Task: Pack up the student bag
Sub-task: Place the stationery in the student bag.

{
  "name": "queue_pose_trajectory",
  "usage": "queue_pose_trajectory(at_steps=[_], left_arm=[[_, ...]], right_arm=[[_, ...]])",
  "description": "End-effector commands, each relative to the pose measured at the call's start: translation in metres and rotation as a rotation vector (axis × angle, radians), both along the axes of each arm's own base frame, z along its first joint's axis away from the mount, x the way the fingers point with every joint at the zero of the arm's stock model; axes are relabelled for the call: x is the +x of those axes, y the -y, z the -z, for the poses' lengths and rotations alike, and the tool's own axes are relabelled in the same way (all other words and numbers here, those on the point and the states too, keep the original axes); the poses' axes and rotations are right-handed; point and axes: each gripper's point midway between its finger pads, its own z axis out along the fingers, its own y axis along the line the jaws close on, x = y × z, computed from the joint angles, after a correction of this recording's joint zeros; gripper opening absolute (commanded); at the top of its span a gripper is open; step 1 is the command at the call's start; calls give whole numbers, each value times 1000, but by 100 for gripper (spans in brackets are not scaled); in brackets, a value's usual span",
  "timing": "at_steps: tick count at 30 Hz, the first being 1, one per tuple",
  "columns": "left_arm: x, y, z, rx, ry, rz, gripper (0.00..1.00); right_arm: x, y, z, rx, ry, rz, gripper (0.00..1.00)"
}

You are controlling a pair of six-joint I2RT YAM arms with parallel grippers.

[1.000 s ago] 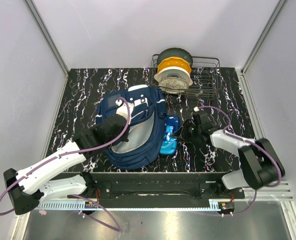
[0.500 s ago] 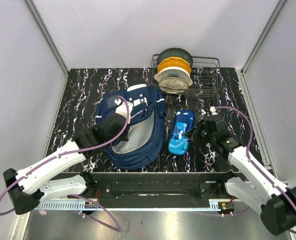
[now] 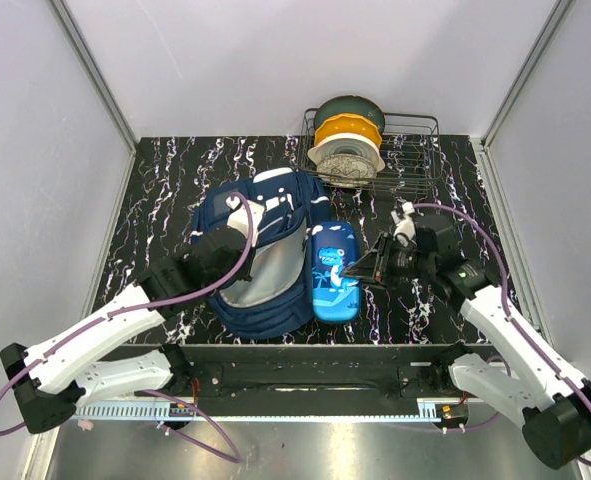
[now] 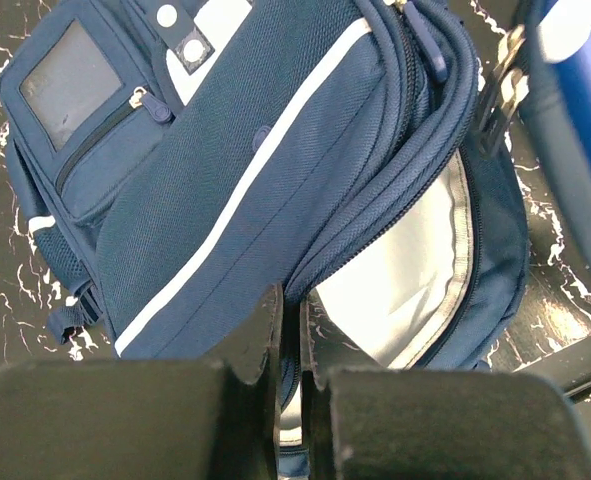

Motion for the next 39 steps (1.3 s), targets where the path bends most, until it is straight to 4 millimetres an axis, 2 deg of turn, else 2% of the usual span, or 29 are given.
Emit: queue_pose_trajectory(at_steps=[1, 3, 4, 7, 10, 12, 13, 14, 17, 18, 19, 22, 24, 30, 34, 37, 38, 39], left_arm=[[12, 21, -61, -151, 119, 32, 0], [13, 25, -65, -158, 123, 44, 0], [13, 29, -63, -156, 113, 56, 0], [12, 35, -70, -175, 109, 75, 0], [8, 37, -79, -210, 114, 82, 0], [4, 38, -83, -232, 114, 93, 0], [1, 42, -85, -246, 110, 111, 0], [-1, 42, -86, -254, 104, 117, 0], [-10, 47, -87, -285, 85, 141, 0], [-12, 49, -87, -293, 77, 147, 0], [-14, 51, -87, -298, 69, 150, 0], [-17, 54, -88, -325, 55, 143, 0], [-18, 55, -91, -349, 45, 132, 0], [-25, 62, -91, -375, 22, 145, 0], [-27, 63, -88, -361, 12, 144, 0], [-21, 55, -88, -354, 27, 86, 0], [-20, 53, -87, -353, 29, 71, 1], [-16, 47, -88, -347, 44, 36, 17]], right_arm=[[-13, -41, -34, 192, -3, -194, 0], [-14, -55, -29, 175, -22, -231, 0], [-17, -70, -21, 143, -50, -264, 0], [-5, -86, -3, 74, -77, -247, 0], [16, -96, 8, 71, -80, -173, 0], [33, -107, -1, 141, -62, -122, 0], [40, -113, 5, 137, -90, -111, 0], [50, -119, 2, 145, -68, -97, 0], [78, -136, 9, 127, -99, -50, 0], [89, -144, 0, 161, -76, -39, 0], [96, -150, 13, 157, -103, -24, 0], [119, -164, 26, 139, -104, 55, 0], [127, -171, 31, 124, -94, 65, 0], [133, -191, 38, 69, -36, 24, 3], [139, -196, 39, 31, 12, -21, 15], [142, -195, 35, 0, 65, -42, 33], [138, -191, 40, -25, 56, -50, 42], [135, -187, 36, -32, 74, -60, 48]])
